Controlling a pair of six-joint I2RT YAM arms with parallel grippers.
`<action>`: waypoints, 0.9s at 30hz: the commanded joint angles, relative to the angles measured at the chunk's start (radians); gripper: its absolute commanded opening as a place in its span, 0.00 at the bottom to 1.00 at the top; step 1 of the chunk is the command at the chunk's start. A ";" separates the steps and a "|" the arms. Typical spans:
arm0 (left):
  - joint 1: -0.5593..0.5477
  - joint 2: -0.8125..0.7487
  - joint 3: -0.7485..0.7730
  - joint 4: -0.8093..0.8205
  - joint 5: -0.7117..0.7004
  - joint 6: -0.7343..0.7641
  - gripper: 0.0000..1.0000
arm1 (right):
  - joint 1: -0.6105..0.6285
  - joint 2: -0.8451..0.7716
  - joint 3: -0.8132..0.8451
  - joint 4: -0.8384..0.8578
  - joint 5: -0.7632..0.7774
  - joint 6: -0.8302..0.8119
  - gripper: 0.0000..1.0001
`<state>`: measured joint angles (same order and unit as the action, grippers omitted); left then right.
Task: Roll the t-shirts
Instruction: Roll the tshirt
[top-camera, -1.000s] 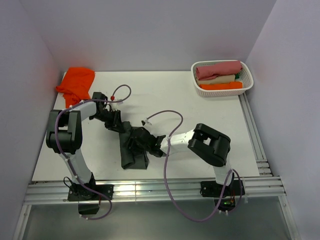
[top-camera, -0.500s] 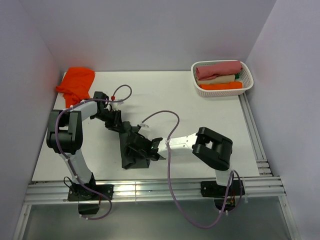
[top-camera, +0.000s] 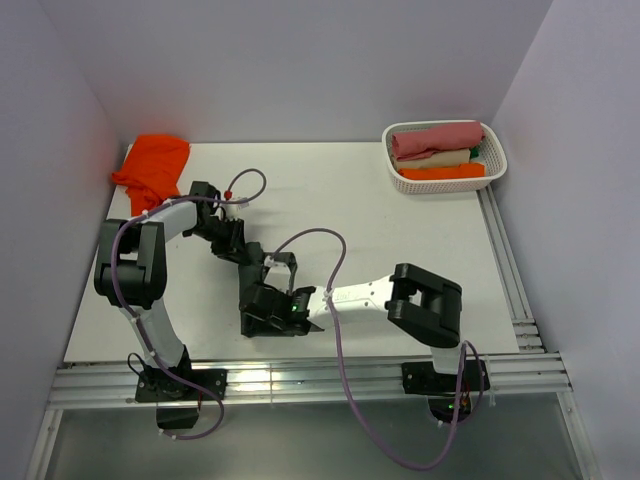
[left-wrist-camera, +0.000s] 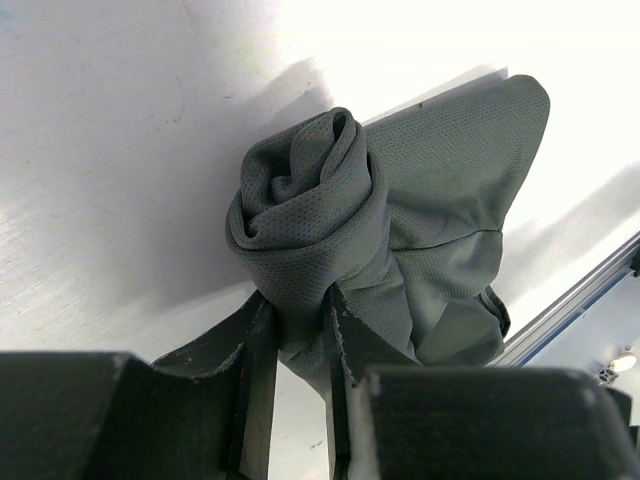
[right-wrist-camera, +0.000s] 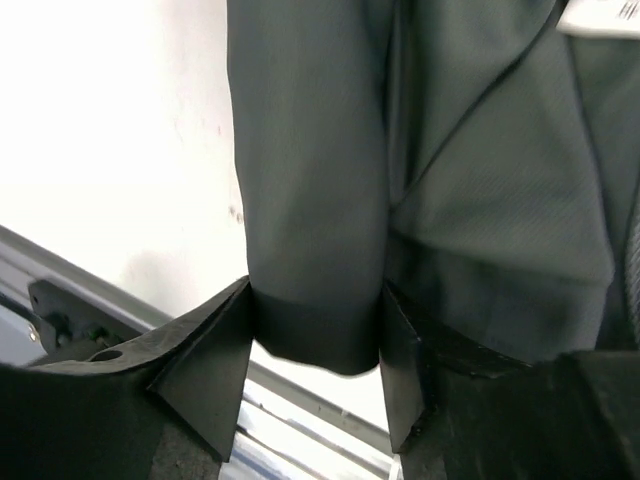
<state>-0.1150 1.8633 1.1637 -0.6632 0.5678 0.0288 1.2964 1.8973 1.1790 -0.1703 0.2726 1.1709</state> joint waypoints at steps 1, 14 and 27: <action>-0.009 -0.006 0.022 0.059 -0.094 0.005 0.00 | 0.027 -0.012 0.036 -0.024 0.021 0.010 0.56; -0.028 -0.018 0.033 0.039 -0.108 0.016 0.00 | 0.081 -0.084 0.146 -0.181 0.031 -0.083 0.58; -0.034 -0.029 0.030 0.028 -0.126 0.028 0.00 | 0.057 0.129 0.627 -0.567 0.289 -0.183 0.58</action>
<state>-0.1440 1.8576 1.1786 -0.6678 0.5190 0.0254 1.3750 1.9480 1.7115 -0.5877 0.4316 1.0271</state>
